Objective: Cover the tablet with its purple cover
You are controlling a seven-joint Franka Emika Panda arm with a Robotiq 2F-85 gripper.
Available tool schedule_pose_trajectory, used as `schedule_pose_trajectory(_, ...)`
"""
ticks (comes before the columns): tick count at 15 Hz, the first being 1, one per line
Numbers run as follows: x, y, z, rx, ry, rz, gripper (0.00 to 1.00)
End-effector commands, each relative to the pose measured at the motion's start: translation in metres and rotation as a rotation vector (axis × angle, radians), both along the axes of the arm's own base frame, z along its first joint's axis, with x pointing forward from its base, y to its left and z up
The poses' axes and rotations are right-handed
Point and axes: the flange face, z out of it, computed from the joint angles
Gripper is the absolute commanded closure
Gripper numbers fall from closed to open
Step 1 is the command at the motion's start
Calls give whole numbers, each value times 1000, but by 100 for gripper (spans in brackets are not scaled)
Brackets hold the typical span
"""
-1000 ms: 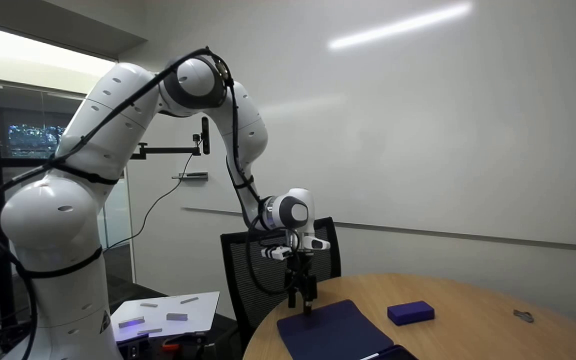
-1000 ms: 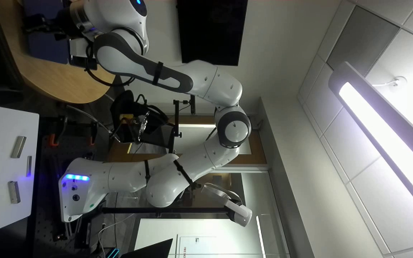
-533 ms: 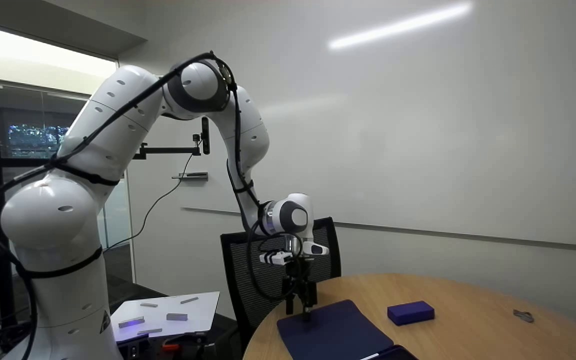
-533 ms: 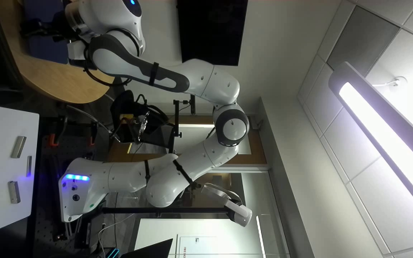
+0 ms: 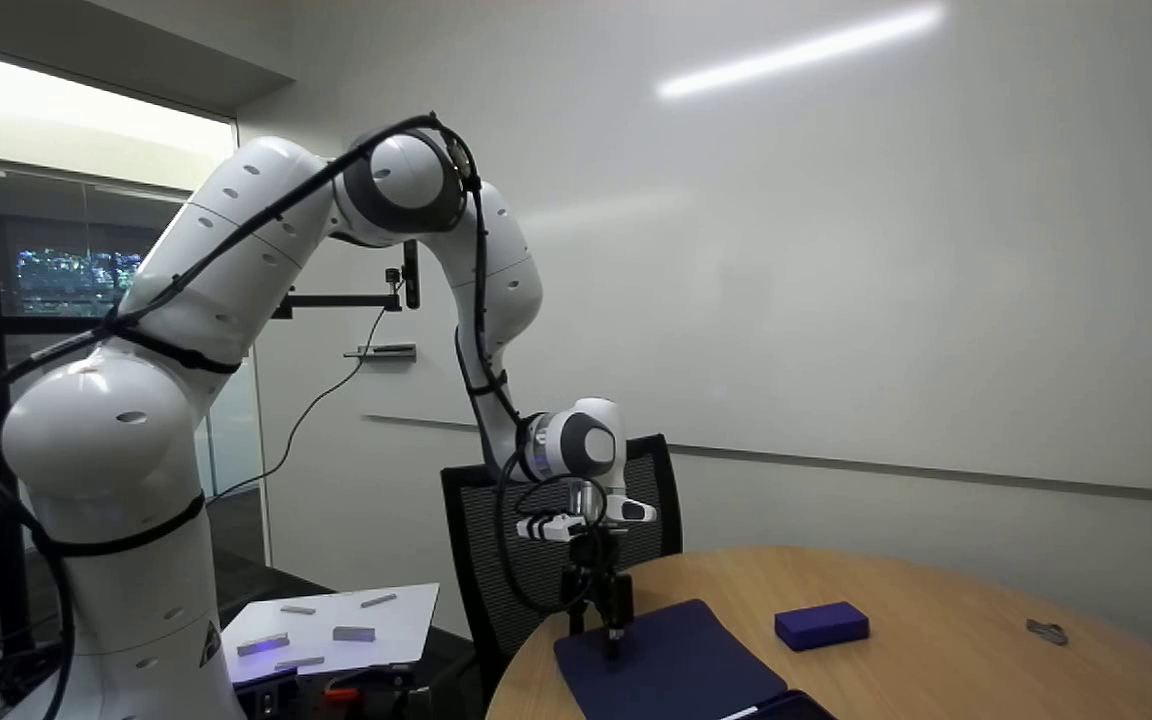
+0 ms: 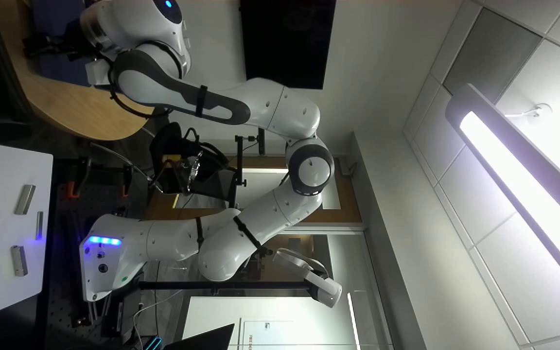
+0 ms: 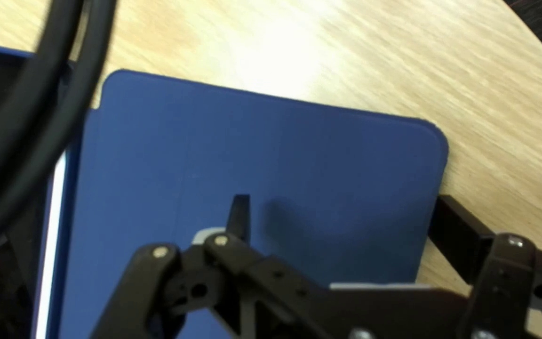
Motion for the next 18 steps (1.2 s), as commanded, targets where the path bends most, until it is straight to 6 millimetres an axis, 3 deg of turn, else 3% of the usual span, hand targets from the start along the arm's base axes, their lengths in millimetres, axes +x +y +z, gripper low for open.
schedule_pose_trajectory(1, 6, -1, 0, -25, -10, 20, 35)
schedule_pose_trajectory(4, 6, -2, -1, -25, -7, 18, 61)
schedule_pose_trajectory(10, 6, 0, -4, -40, 7, 21, 100)
schedule_pose_trajectory(18, 17, 6, 11, -92, 11, 35, 98)
